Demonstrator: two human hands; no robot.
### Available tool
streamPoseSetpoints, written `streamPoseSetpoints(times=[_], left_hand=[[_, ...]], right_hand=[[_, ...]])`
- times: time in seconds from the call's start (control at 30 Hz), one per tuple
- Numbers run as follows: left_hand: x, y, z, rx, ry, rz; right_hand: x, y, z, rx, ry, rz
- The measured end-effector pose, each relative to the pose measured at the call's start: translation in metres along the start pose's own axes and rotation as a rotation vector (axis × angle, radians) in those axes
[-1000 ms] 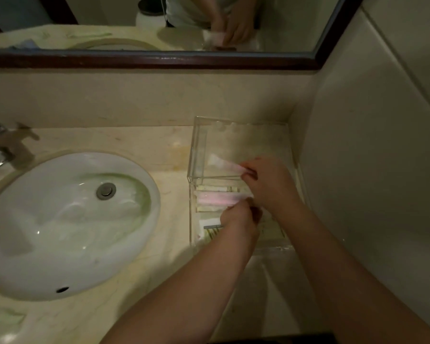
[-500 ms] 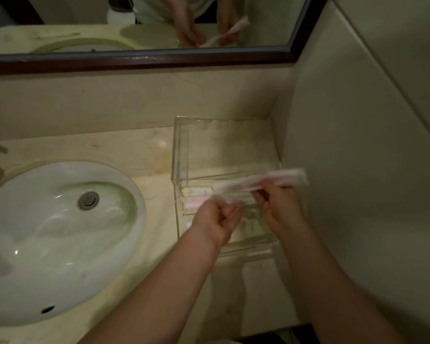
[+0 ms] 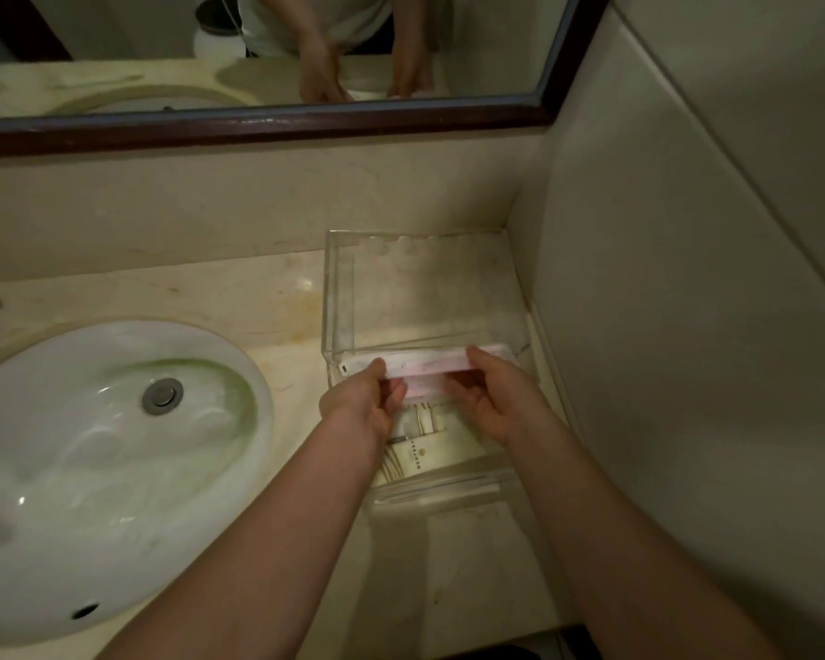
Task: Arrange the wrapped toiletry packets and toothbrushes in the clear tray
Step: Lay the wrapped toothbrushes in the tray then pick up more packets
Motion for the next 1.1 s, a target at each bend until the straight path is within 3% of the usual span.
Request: streamPoseSetpoints(times=[0.13, 0.27, 0.37, 0.43, 0.53, 0.6, 0.83, 1.0, 1.1], left_hand=[[-0.005, -0.003, 0.0, -0.006, 0.003, -0.009], [-0.009, -0.003, 0.017, 0.044, -0.017, -0.026], [-0.011, -0.005, 0.037, 0.041, 0.094, -0.086], [-0.015, -0.006, 0.047, 0.005, 0.296, -0.466], [-0.012, 0.002, 0.05, 0.014, 0.6, -1.417], [-0.005, 0.001, 0.046, 0.015, 0.63, -1.696], [0.017, -0.001, 0.036, -0.073, 0.752, -2.099], [0.027, -0.006, 0.031, 0.014, 0.63, -2.135], [0.024, -0.006, 0.037, 0.06, 0.601, -2.09]], right_hand=[[0.017, -0.02, 0.006, -0.199, -0.157, 0.424], [0.031, -0.006, 0.032, -0.348, -0.392, 1.333], [0.018, 0.012, 0.042, -0.213, -0.576, 1.666], [0.001, 0.014, 0.032, -0.095, -0.492, 1.819], [-0.008, 0.012, 0.024, -0.078, -0.451, 1.929], [-0.008, 0.01, 0.024, -0.09, -0.46, 1.957], [-0.027, 0.003, 0.02, 0.023, -0.24, 2.157], [-0.023, 0.001, 0.021, -0.011, -0.242, 2.167], [-0.014, 0.003, 0.02, -0.11, -0.357, 2.033]])
Point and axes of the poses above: each hand's wrist, its own z-axis away from the middle knuckle, its own y-axis out of the palm, x = y × z, the point moved 5 cm from there along -z, towards the middle knuckle, and after that the axes turned 13 degrees about x, right-handed, at the moved point
